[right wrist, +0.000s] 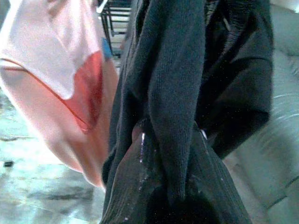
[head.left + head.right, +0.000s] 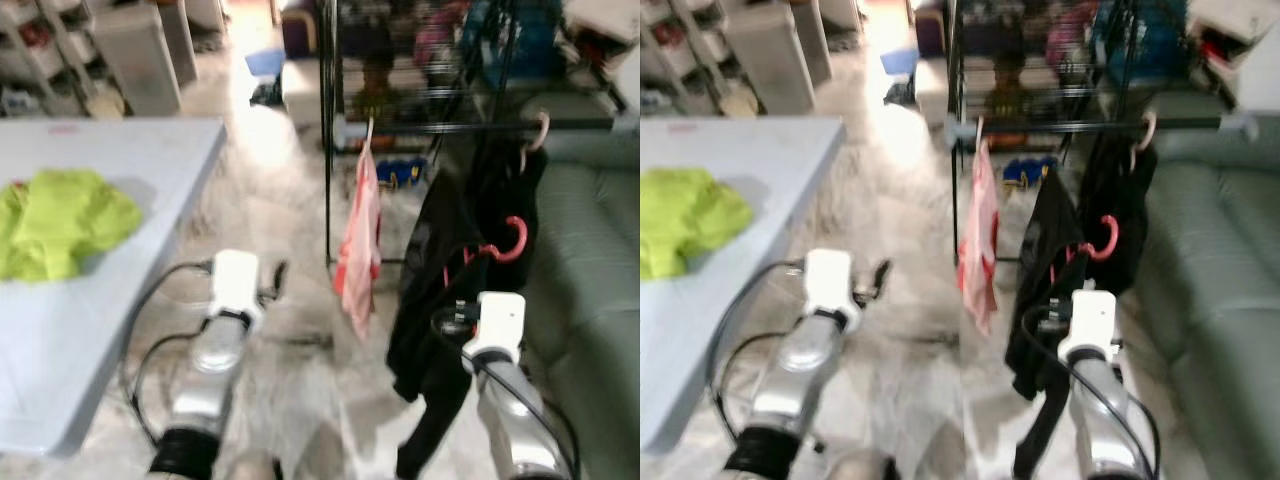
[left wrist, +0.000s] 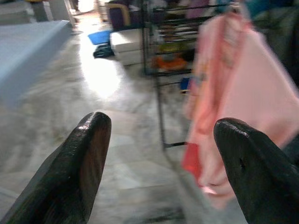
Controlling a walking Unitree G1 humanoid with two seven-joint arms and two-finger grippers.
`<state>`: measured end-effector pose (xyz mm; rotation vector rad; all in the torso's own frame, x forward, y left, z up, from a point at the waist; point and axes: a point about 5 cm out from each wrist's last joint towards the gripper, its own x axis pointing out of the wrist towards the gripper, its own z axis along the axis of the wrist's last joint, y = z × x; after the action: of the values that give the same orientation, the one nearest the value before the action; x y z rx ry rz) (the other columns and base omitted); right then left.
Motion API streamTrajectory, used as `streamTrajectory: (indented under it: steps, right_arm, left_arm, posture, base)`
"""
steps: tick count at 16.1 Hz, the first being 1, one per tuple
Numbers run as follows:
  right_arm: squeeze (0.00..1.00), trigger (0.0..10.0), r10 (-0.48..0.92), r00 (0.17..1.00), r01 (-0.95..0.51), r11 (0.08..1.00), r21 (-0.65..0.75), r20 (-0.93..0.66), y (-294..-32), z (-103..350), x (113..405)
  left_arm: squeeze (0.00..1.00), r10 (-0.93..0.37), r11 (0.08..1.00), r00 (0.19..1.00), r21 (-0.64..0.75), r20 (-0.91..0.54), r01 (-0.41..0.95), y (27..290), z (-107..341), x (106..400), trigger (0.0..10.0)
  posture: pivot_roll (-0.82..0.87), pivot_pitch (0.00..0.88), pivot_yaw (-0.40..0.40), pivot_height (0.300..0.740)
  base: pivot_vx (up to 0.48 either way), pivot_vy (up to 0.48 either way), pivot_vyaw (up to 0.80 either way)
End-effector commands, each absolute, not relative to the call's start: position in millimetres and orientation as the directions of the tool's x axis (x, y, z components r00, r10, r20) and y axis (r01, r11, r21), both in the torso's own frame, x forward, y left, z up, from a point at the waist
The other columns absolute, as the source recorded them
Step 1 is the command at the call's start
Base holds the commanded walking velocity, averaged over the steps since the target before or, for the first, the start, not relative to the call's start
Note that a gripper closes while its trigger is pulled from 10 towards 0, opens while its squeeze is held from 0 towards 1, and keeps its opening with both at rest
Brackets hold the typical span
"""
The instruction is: Hang hanger
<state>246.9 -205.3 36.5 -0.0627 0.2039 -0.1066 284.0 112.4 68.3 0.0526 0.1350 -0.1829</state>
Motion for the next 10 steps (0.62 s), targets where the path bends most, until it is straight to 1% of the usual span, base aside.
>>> streamTrajectory:
  steps: [1, 7, 9, 10]
  right_arm:
    - [0.00, 10.0, -0.092, 0.987, 0.083, 0.994, -0.070, -0.129, -200.3, 51.7, 256.7]
    - [0.00, 10.0, -0.081, 0.987, 0.072, 0.995, -0.073, -0.139, -200.3, 51.3, 256.1]
    - [0.00, 10.0, -0.075, 0.986, 0.065, 0.995, -0.071, -0.149, -199.7, 49.3, 254.6]
    - [0.00, 10.0, -0.063, 0.986, 0.052, 0.996, -0.076, -0.152, -198.2, 48.4, 254.0]
  left_arm:
    - [0.00, -0.165, 0.983, 0.977, 0.054, -0.135, 0.174, 119.2, 70.0, 284.4, 10.0]
    - [0.00, -0.165, 0.983, 0.977, 0.061, -0.138, 0.174, 118.7, 68.9, 283.5, 10.0]
    - [0.00, -0.156, 0.985, 0.978, 0.048, -0.140, 0.164, 118.3, 68.0, 283.0, 10.0]
    - [0.00, -0.110, 0.991, 0.986, 0.062, -0.128, 0.119, 122.9, 69.1, 284.2, 10.0]
  posture:
    - [-0.05, 0.000, 0.010, 0.740]
    - [-0.05, 0.000, 0.009, 0.740]
    - [-0.05, 0.000, 0.009, 0.740]
    - [-0.05, 0.000, 0.008, 0.740]
  base:
    - [0.000, -0.480, 0.00]
    - [0.000, -0.464, 0.00]
    - [0.000, 0.000, 0.00]
    - [0.000, 0.000, 0.80]
